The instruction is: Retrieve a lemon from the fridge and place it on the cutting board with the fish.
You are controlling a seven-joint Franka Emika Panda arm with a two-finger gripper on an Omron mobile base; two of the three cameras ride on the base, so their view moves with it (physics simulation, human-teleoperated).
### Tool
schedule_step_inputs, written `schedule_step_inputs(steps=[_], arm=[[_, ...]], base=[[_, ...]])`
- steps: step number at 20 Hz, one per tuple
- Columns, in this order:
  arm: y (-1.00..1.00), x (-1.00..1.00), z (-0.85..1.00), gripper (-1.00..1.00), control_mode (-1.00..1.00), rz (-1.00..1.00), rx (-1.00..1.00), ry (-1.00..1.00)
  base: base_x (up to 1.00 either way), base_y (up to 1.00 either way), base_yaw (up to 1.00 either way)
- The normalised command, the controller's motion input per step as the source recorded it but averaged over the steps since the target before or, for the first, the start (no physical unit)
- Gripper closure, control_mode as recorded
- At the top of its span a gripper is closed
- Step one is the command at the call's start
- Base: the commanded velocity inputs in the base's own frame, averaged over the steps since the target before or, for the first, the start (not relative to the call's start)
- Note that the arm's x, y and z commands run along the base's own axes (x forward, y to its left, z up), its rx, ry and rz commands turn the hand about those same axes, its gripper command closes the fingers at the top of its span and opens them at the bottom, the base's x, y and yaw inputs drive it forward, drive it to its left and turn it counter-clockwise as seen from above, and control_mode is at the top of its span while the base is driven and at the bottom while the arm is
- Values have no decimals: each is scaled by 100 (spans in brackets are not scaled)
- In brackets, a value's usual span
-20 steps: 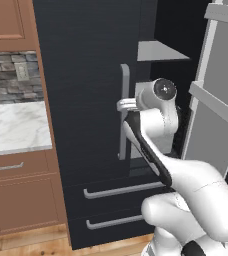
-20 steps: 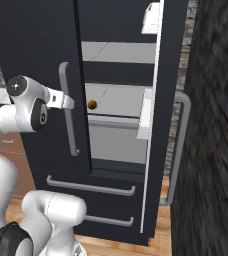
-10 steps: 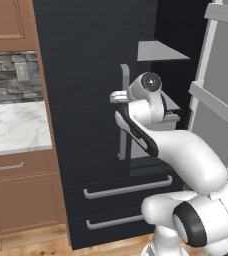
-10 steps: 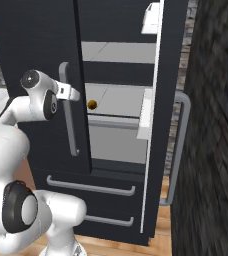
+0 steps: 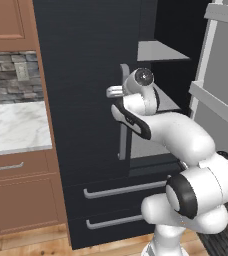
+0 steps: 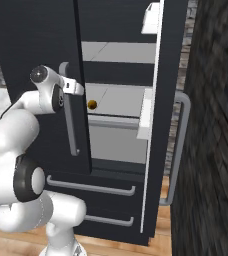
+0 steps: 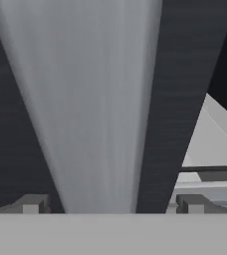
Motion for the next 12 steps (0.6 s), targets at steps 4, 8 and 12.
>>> schedule_step_inputs(steps=[4, 8, 12], arm=[[0, 49, -11, -100, -100, 0, -1, -1], [2, 42, -5, -100, -100, 0, -1, 0], [12, 17, 0, 100, -100, 0, 0, 0]], base=[[0, 0, 0], [0, 0, 0], [0, 0, 0]])
